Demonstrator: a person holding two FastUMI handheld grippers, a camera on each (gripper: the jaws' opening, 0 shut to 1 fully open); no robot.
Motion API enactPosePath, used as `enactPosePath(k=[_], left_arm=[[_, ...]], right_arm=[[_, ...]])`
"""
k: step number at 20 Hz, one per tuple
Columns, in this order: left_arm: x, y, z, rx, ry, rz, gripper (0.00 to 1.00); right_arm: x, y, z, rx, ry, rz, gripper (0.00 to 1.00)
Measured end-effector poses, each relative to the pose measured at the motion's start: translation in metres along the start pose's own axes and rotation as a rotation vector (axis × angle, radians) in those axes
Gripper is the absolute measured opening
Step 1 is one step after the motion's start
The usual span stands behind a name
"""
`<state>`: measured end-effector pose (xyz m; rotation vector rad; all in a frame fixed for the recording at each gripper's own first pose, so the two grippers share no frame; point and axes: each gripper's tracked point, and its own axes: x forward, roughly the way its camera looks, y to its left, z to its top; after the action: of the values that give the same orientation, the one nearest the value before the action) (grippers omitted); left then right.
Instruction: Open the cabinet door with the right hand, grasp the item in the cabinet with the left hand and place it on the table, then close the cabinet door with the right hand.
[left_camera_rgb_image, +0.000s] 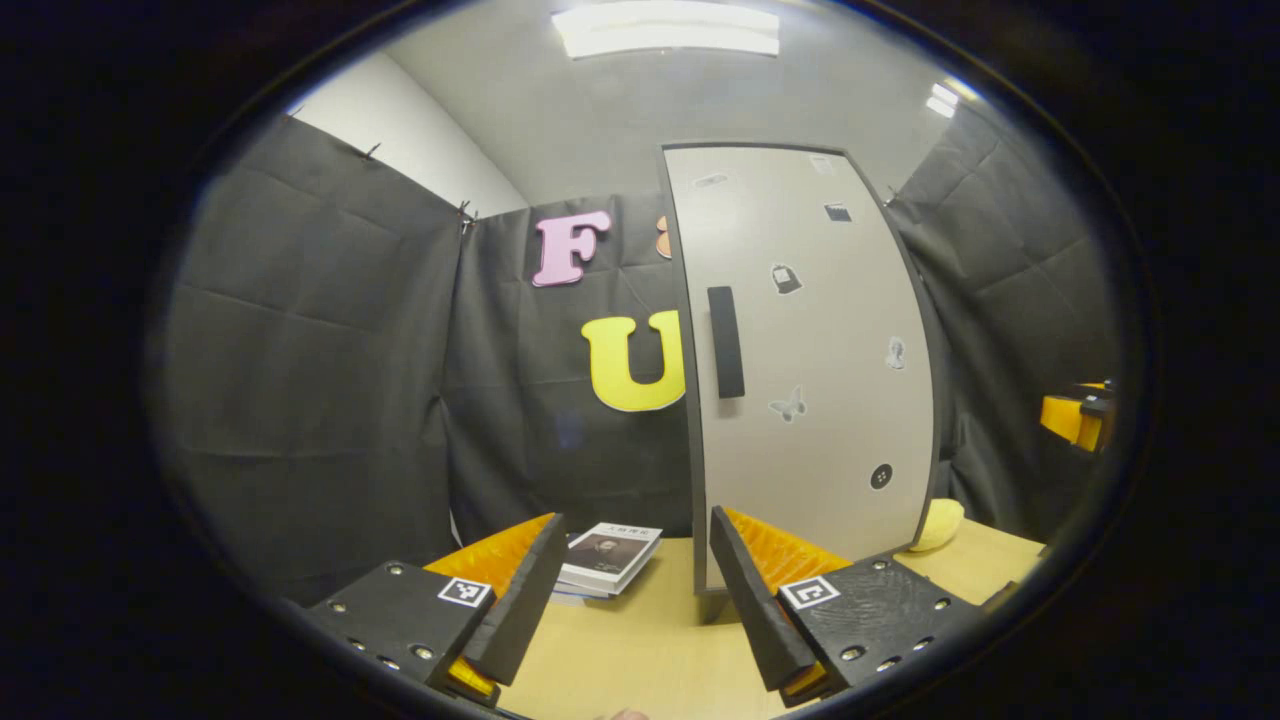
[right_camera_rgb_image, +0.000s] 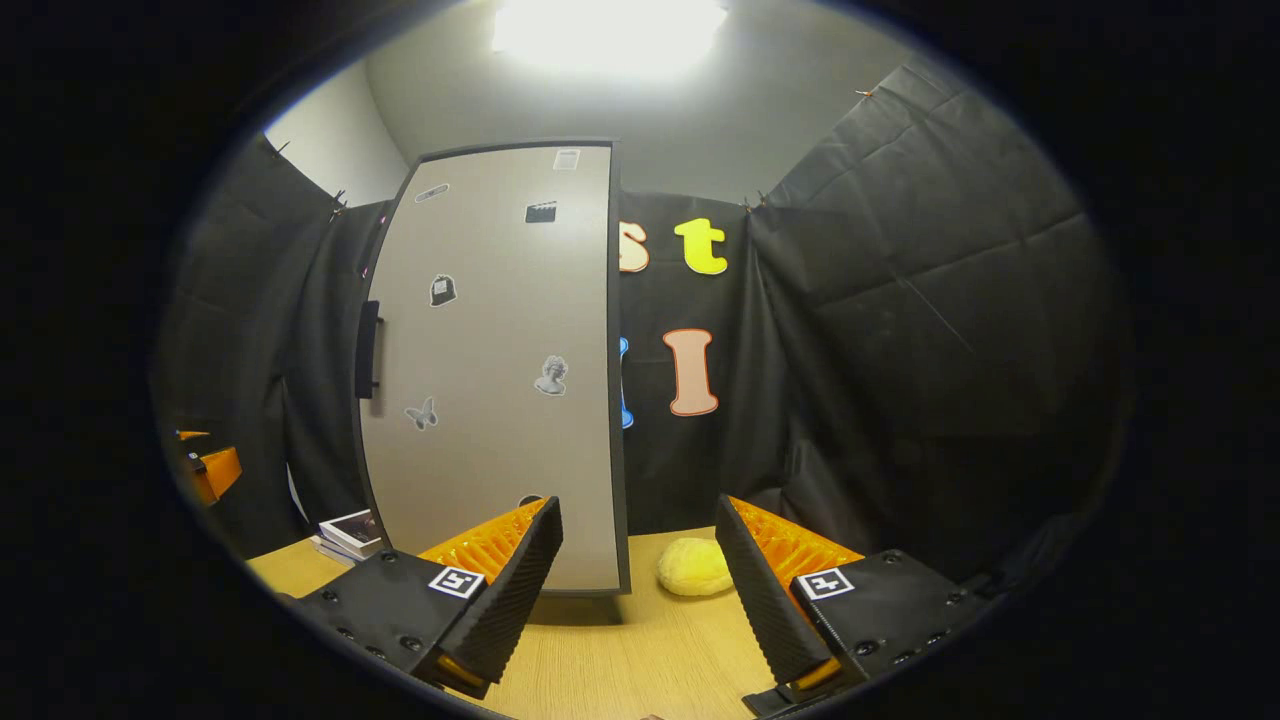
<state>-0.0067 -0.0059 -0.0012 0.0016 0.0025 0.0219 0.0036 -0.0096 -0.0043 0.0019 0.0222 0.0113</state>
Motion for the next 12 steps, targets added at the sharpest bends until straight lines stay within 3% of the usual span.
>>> enactPosePath(k=[3, 6, 12], left_arm=[[-0.001, -0.002, 0.0, 0.002, 0.003, 0.006, 0.92], [-0.001, -0.006, 0.002, 0.008, -0.001, 0.018, 0.89], [-0.012, -0.007, -0.008, 0.019, 0.02, 0.087, 0.89]], right_arm=[[0.001, -0.004, -0.003, 0.0, 0.007, 0.005, 0.97], [0.004, -0.006, -0.004, -0.005, 0.018, 0.013, 0.98], [0.022, 0.013, -0.001, -0.01, 0.03, 0.112, 0.97]])
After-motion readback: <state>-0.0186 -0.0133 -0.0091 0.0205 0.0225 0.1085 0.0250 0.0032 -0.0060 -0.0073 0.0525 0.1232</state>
